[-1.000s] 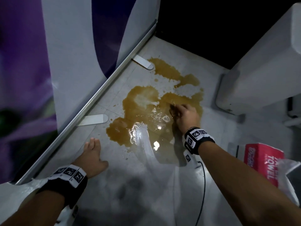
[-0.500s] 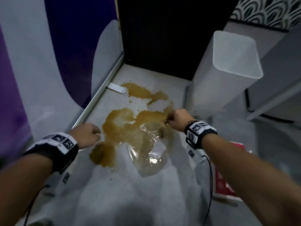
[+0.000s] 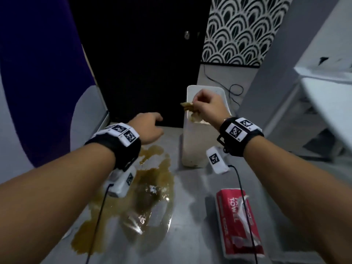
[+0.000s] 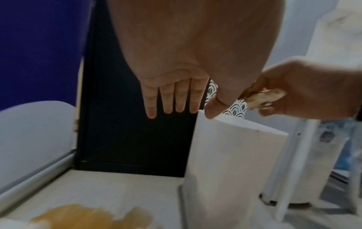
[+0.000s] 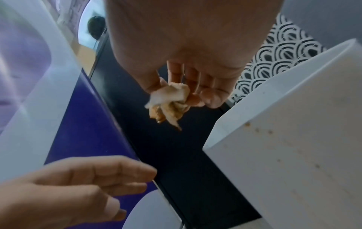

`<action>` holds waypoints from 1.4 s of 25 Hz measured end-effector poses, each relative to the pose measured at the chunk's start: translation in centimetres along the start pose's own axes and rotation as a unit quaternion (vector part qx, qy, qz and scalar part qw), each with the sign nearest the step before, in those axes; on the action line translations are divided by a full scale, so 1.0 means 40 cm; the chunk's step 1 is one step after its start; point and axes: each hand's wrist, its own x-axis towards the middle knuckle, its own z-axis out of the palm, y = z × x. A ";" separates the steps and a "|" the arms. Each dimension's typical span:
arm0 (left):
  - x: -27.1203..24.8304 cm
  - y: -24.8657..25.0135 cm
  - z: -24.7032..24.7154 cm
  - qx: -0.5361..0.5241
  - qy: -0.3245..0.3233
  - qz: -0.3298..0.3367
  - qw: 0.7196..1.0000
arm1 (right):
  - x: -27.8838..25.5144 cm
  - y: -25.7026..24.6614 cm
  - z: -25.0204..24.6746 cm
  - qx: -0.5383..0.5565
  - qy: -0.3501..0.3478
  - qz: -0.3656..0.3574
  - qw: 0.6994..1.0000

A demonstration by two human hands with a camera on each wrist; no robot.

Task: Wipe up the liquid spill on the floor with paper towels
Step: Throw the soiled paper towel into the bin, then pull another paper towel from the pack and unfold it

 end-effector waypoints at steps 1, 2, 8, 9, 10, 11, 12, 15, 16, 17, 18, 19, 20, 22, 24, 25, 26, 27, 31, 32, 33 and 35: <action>0.021 0.044 0.001 -0.010 0.008 0.020 1.000 | 0.009 0.003 -0.014 0.016 0.031 0.002 0.999; 0.034 0.080 0.007 -0.020 0.012 0.042 0.999 | 0.016 0.011 -0.022 0.020 0.057 0.003 0.998; 0.067 0.192 0.114 0.101 -0.129 0.092 0.982 | 0.034 0.130 -0.037 -0.155 0.116 -0.017 0.981; 0.068 0.187 0.125 0.120 -0.142 0.084 0.979 | 0.032 0.148 -0.033 -0.188 0.124 -0.023 0.974; 0.069 0.181 0.128 0.131 -0.148 0.080 0.977 | 0.033 0.160 -0.028 -0.215 0.125 -0.025 0.968; 0.069 0.175 0.131 0.139 -0.154 0.078 0.975 | 0.032 0.171 -0.024 -0.247 0.111 -0.020 0.963; 0.067 0.173 0.130 0.146 -0.156 0.078 0.974 | 0.034 0.177 -0.021 -0.286 0.083 -0.014 0.954; 0.063 0.180 0.134 0.159 -0.154 0.076 0.972 | 0.029 0.178 -0.026 -0.346 0.020 -0.009 0.938; 0.061 0.184 0.136 0.163 -0.152 0.075 0.972 | 0.020 0.171 -0.034 -0.335 0.024 -0.022 0.942; 0.058 0.186 0.138 0.166 -0.148 0.073 0.972 | 0.004 0.165 -0.043 -0.316 0.039 -0.047 0.947; 0.059 0.186 0.138 0.169 -0.143 0.071 0.973 | -0.015 0.154 -0.055 -0.297 0.066 -0.090 0.948; 0.058 0.185 0.140 0.169 -0.140 0.069 0.973 | -0.045 0.145 -0.070 -0.278 0.097 -0.137 0.946; 0.060 0.185 0.142 0.167 -0.138 0.068 0.974 | -0.081 0.140 -0.089 -0.263 0.123 -0.174 0.941; 0.061 0.184 0.149 0.163 -0.123 0.074 0.976 | -0.170 0.145 -0.129 -0.252 0.130 -0.177 0.942; 0.061 0.177 0.168 0.153 -0.089 0.075 0.981 | -0.272 0.179 -0.164 -0.274 0.105 -0.089 0.952; 0.055 0.175 0.184 0.137 -0.064 0.076 0.986 | -0.326 0.206 -0.179 -0.291 0.094 -0.024 0.952; 0.044 0.175 0.210 0.113 -0.033 0.085 0.989 | -0.381 0.236 -0.191 -0.310 0.084 0.040 0.946; 0.026 0.179 0.241 0.082 0.001 0.100 0.992 | -0.432 0.262 -0.195 -0.334 0.070 0.100 0.935; -0.084 0.223 0.458 0.005 0.060 0.169 0.984 | -0.611 0.353 -0.165 -0.447 -0.012 0.234 0.864; -0.113 0.231 0.523 -0.012 0.016 0.167 0.986 | -0.637 0.369 -0.150 -0.473 -0.027 0.246 0.846; -0.142 0.236 0.589 -0.028 -0.048 0.154 0.987 | -0.655 0.390 -0.136 -0.497 -0.043 0.253 0.829; -0.197 0.239 0.710 -0.036 -0.178 0.112 0.977 | -0.664 0.421 -0.115 -0.534 -0.073 0.259 0.801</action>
